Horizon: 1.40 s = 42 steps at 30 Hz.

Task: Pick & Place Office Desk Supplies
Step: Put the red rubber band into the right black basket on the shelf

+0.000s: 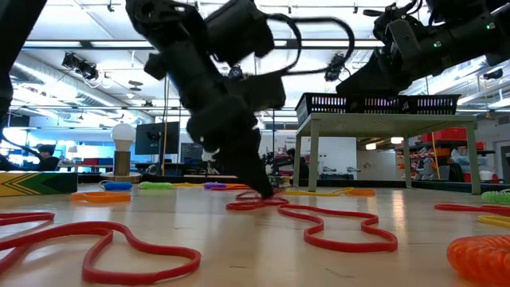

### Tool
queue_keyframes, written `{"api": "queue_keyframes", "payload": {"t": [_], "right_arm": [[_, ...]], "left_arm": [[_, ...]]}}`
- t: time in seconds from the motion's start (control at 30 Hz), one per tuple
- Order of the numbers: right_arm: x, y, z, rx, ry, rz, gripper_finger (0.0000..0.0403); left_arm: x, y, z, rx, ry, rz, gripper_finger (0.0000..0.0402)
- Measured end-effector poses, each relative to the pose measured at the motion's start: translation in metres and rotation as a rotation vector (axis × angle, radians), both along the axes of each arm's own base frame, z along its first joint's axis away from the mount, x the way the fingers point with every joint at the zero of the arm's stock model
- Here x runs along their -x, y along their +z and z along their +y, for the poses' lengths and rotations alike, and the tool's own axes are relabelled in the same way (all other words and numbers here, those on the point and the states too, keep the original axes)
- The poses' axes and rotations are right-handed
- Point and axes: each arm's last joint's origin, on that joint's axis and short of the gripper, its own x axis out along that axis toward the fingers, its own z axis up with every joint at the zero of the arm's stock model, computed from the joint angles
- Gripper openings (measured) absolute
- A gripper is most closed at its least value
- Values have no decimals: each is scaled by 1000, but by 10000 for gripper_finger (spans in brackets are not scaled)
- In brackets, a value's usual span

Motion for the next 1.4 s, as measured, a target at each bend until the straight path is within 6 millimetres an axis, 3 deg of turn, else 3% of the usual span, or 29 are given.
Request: {"api": "queue_keyframes", "payload": {"t": [0.2,0.47,0.67,1.03,1.4], "right_arm": [[0,-1,0,-1,6,7,32],[-4,-8,4,-112,95,23,32],[-17,-28,8,-159,171,101,53],[-58,-44,9,-310,312,183,164],[-78,-47,13,-372,406,176,181]], "left_arm": [[2,31,3,-42,35,-126,5],[15,15,7,73,69,-358,4],[25,11,22,182,141,-550,4],[29,10,26,186,170,-594,4],[29,9,27,176,197,-594,4]]}}
